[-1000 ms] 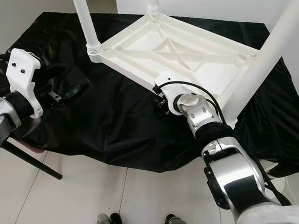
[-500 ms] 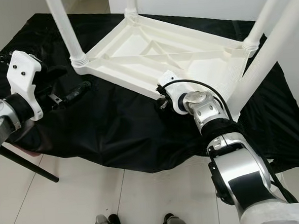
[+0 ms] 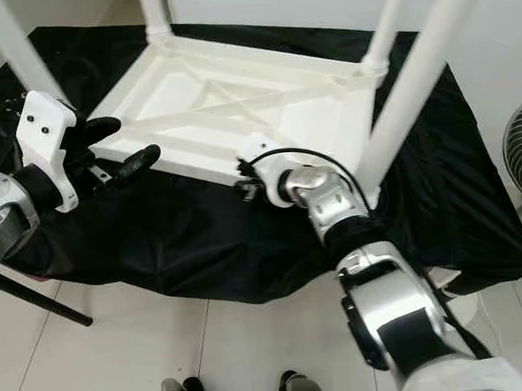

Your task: Building children table

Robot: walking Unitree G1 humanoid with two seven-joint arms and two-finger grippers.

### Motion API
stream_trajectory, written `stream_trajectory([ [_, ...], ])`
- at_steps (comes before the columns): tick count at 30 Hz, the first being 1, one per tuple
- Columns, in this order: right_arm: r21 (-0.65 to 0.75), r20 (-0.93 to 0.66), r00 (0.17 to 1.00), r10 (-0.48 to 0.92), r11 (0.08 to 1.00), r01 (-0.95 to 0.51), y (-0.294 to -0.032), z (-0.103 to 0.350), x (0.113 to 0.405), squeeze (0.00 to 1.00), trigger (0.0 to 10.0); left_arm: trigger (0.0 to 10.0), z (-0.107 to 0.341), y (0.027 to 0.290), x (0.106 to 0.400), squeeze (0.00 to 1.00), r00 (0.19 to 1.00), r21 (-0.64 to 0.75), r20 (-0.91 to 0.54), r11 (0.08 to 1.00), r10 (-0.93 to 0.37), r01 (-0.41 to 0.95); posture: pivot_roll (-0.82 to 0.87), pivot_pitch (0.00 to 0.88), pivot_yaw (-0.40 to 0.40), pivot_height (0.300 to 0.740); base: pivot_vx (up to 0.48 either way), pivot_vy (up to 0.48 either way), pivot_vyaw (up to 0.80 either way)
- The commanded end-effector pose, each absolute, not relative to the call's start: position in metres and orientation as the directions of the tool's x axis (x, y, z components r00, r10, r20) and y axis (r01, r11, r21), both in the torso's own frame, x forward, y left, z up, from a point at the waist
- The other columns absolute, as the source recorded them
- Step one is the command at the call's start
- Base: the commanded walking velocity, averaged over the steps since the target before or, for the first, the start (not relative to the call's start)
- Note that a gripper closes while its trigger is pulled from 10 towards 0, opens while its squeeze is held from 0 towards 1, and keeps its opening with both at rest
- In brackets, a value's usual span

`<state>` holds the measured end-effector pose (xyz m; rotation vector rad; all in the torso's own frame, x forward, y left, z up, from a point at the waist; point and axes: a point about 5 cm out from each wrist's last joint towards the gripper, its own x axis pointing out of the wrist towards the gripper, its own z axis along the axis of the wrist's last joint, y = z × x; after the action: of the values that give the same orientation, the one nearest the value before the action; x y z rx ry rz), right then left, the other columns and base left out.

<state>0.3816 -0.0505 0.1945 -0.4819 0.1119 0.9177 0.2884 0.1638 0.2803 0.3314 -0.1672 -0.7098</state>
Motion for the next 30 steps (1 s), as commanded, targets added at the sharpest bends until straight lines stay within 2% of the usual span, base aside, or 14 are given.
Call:
stream_trajectory([
  [1,-0.326,-0.265,0.538,0.800,0.451,-0.831,-0.021,0.191,0.371,0.00,0.0,10.0,0.280,0.163,0.286,0.00,0.763,0.364,0.042,0.721,-0.645,0.590,-0.03,0.191,0.036,0.740,0.000,0.000,0.00],
  [3,-0.326,-0.265,0.538,0.800,0.451,-0.831,-0.021,0.191,0.371,0.00,0.0,10.0,0.280,0.163,0.286,0.00,0.763,0.364,0.042,0.721,-0.645,0.590,-0.03,0.191,0.036,0.740,0.000,0.000,0.00],
  [6,-0.342,-0.223,0.489,0.844,0.402,-0.850,0.014,0.199,0.362,0.00,0.0,10.0,0.281,0.164,0.285,0.00,0.766,0.374,0.043,0.721,-0.642,0.583,-0.03,0.184,0.034,0.740,0.000,0.000,0.00],
  [8,-0.348,-0.218,0.469,0.856,0.381,-0.857,0.023,0.202,0.359,0.00,0.0,10.0,0.282,0.166,0.285,0.00,0.772,0.379,0.044,0.725,-0.634,0.575,-0.03,0.178,0.030,0.740,0.000,0.000,0.00],
  [15,-0.353,-0.224,0.465,0.856,0.374,-0.858,0.032,0.201,0.355,0.00,0.0,10.0,0.283,0.169,0.285,0.00,0.783,0.386,0.047,0.734,-0.620,0.559,-0.02,0.176,0.024,0.740,0.000,0.000,0.00],
  [16,-0.361,-0.197,0.494,0.847,0.406,-0.840,0.032,0.201,0.356,0.00,10.0,10.0,0.282,0.169,0.285,0.00,0.785,0.386,0.047,0.736,-0.617,0.556,-0.02,0.174,0.022,0.740,0.000,0.000,0.00],
  [17,-0.372,-0.159,0.527,0.835,0.444,-0.815,0.031,0.203,0.357,0.00,10.0,10.0,0.282,0.170,0.284,0.00,0.787,0.385,0.046,0.738,-0.616,0.554,-0.02,0.174,0.022,0.740,0.000,0.000,0.00],
  [18,-0.372,-0.159,0.527,0.835,0.444,-0.815,0.031,0.203,0.357,0.00,10.0,10.0,0.282,0.170,0.284,0.00,0.787,0.385,0.046,0.738,-0.616,0.554,-0.02,0.174,0.022,0.740,0.000,0.000,0.00],
  [19,-0.363,-0.112,0.556,0.824,0.487,-0.794,0.028,0.207,0.359,0.55,10.0,10.0,0.281,0.169,0.284,0.00,0.787,0.384,0.045,0.738,-0.615,0.555,-0.02,0.174,0.022,0.740,0.000,0.000,0.00],
  [20,-0.360,-0.080,0.575,0.814,0.514,-0.778,0.025,0.210,0.361,1.00,10.0,10.0,0.280,0.168,0.284,0.00,0.786,0.383,0.043,0.737,-0.617,0.557,-0.02,0.175,0.024,0.740,0.000,0.000,0.00],
  [23,-0.371,-0.046,0.578,0.815,0.524,-0.767,0.023,0.215,0.360,1.00,10.0,10.0,0.279,0.168,0.284,0.00,0.786,0.381,0.042,0.737,-0.617,0.558,-0.02,0.174,0.026,0.740,0.000,0.000,0.00],
  [24,-0.364,-0.018,0.558,0.830,0.514,-0.777,0.021,0.219,0.358,0.02,10.0,10.0,0.277,0.168,0.285,0.00,0.791,0.380,0.039,0.741,-0.611,0.554,-0.02,0.174,0.026,0.740,0.000,0.000,0.00],
  [28,-0.357,0.018,0.534,0.845,0.505,-0.786,0.017,0.224,0.354,0.00,10.0,10.0,0.277,0.170,0.287,0.00,0.803,0.372,0.044,0.756,-0.594,0.539,-0.02,0.170,0.028,0.740,0.000,0.000,0.00],
  [30,-0.372,0.057,0.487,0.872,0.471,-0.800,0.003,0.230,0.341,0.00,10.0,10.0,0.279,0.176,0.293,0.00,0.821,0.320,0.067,0.791,-0.567,0.520,-0.02,0.167,0.027,0.740,0.000,0.000,0.00],
])
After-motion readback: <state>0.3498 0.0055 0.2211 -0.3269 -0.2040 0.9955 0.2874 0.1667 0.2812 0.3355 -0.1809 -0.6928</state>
